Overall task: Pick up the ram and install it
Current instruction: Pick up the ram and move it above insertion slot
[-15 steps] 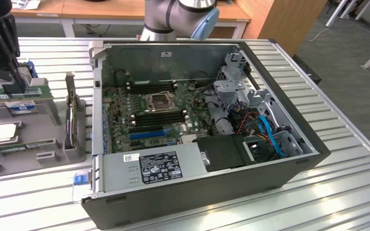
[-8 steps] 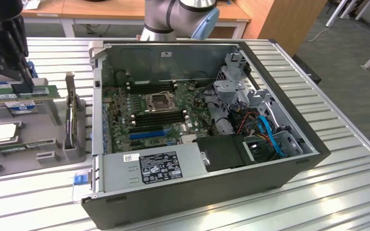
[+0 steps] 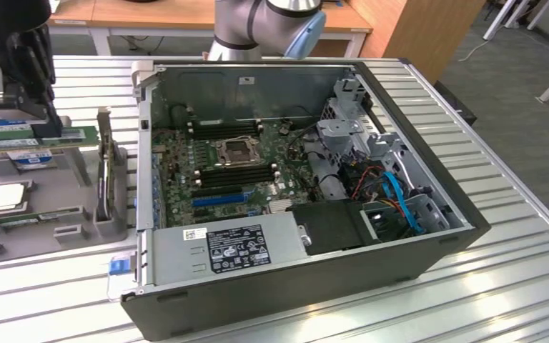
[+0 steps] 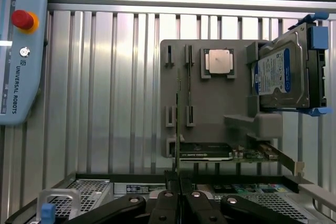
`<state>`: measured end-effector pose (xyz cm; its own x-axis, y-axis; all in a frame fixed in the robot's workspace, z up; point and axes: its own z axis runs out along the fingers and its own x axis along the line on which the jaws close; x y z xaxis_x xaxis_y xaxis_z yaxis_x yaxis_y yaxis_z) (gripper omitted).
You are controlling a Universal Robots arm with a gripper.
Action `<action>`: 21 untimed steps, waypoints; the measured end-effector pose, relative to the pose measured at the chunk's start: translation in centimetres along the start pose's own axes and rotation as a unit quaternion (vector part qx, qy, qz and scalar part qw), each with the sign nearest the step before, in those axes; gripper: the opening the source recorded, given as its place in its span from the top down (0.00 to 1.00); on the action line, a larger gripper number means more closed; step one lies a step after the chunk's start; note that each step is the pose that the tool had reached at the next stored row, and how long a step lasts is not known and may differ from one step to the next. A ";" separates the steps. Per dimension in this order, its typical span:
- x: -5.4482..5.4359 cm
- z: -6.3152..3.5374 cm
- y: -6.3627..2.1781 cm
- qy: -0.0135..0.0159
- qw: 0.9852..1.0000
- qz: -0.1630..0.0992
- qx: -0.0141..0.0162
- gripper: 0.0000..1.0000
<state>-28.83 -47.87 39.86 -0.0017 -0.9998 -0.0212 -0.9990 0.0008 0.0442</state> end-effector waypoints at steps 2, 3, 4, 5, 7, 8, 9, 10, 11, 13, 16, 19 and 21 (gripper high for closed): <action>0.0 -0.01 -0.34 0.000 1.000 0.000 0.000 0.89; 0.0 -0.02 -0.54 0.000 1.000 0.000 0.000 0.89; 0.0 -0.03 -0.72 0.000 1.000 0.000 0.000 0.89; 0.0 -0.04 -0.90 0.000 1.000 0.000 0.000 0.89; 0.0 -0.05 -1.27 0.000 1.000 0.000 0.000 0.89; 0.0 -0.06 -1.47 0.000 1.000 0.000 0.000 0.89; 0.0 -0.07 -1.67 0.000 1.000 0.000 0.000 0.89; 0.0 -0.07 -1.84 0.000 1.000 0.000 0.000 0.89; 0.0 -0.09 -2.04 0.000 1.000 0.000 0.000 0.89; 0.0 -0.10 -2.42 0.000 1.000 0.000 0.000 0.89; 0.0 -0.12 -2.96 0.000 1.000 0.000 0.000 0.89; 0.0 -0.15 -3.53 0.000 1.000 0.000 0.000 0.89; 0.0 -0.17 -3.90 0.000 1.000 0.000 0.000 0.89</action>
<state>-24.93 -47.87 39.85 -0.0019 -0.9998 -0.0216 -0.9990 0.0009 0.0441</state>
